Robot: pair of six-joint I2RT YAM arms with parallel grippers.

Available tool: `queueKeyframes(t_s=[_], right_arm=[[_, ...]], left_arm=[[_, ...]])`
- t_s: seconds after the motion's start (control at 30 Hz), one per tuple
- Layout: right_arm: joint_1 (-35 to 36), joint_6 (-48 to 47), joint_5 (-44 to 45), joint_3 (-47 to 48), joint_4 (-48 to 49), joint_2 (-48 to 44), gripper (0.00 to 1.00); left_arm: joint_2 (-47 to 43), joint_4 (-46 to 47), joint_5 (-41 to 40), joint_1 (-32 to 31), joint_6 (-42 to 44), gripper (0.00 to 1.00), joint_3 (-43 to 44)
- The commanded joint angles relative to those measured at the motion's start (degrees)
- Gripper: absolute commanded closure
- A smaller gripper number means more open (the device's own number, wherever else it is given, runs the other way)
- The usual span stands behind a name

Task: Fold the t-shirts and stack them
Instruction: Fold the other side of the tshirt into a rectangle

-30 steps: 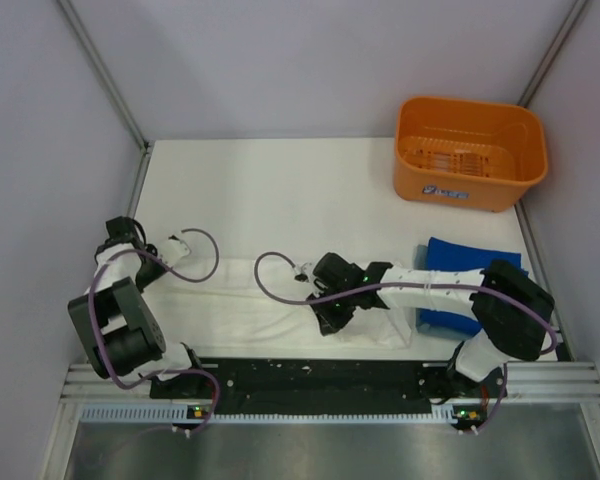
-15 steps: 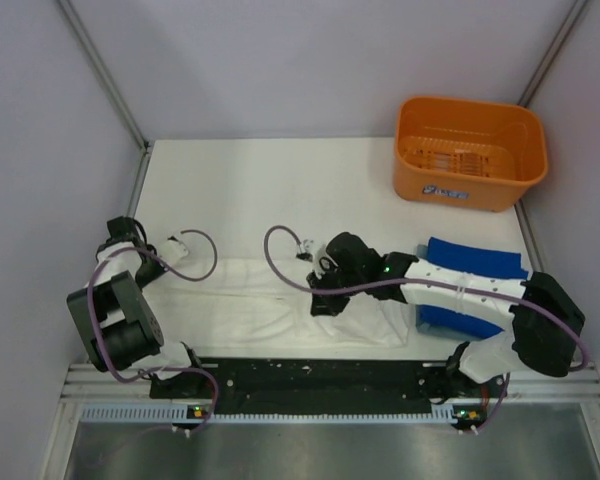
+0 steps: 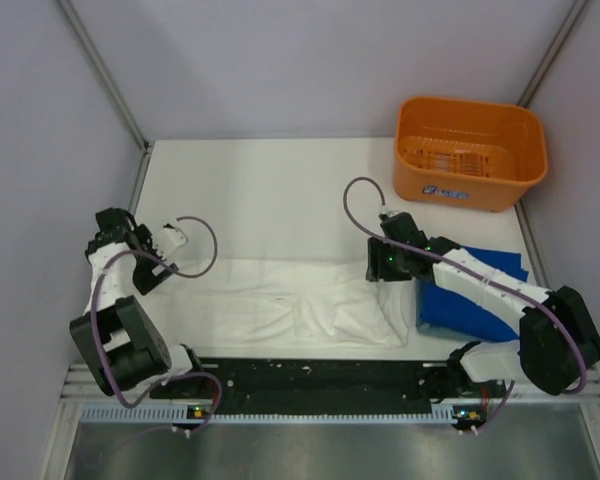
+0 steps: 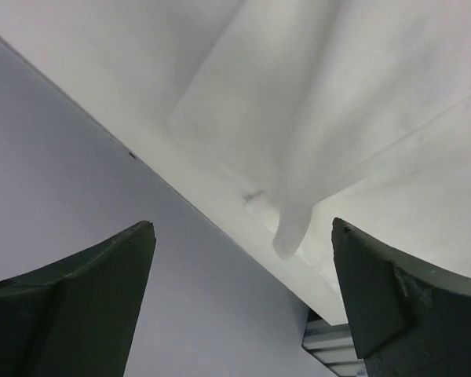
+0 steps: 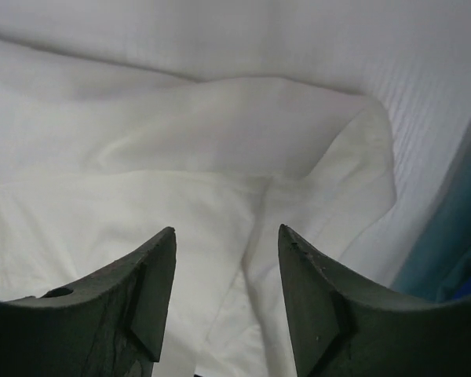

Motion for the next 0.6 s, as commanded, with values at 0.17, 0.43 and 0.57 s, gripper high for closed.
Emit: queueKeyframes(t_s=[0.17, 0.43, 0.57], right_arm=[[-11.1, 1.1, -4.8, -2.3, 15.1, 3.4, 0.44], [-14.9, 1.7, -4.6, 1.1, 17.7, 12.9, 1.00], [-15.0, -0.7, 0.1, 7.8, 14.4, 18.3, 1.00]], left_arm=[[-6.0, -4.5, 19.7, -7.2, -11.2, 0.29, 6.8], [13.2, 3.9, 5.5, -13.2, -24.1, 0.80, 8.8], [17.8, 9.3, -5.1, -13.0, -26.4, 0.89, 6.0]])
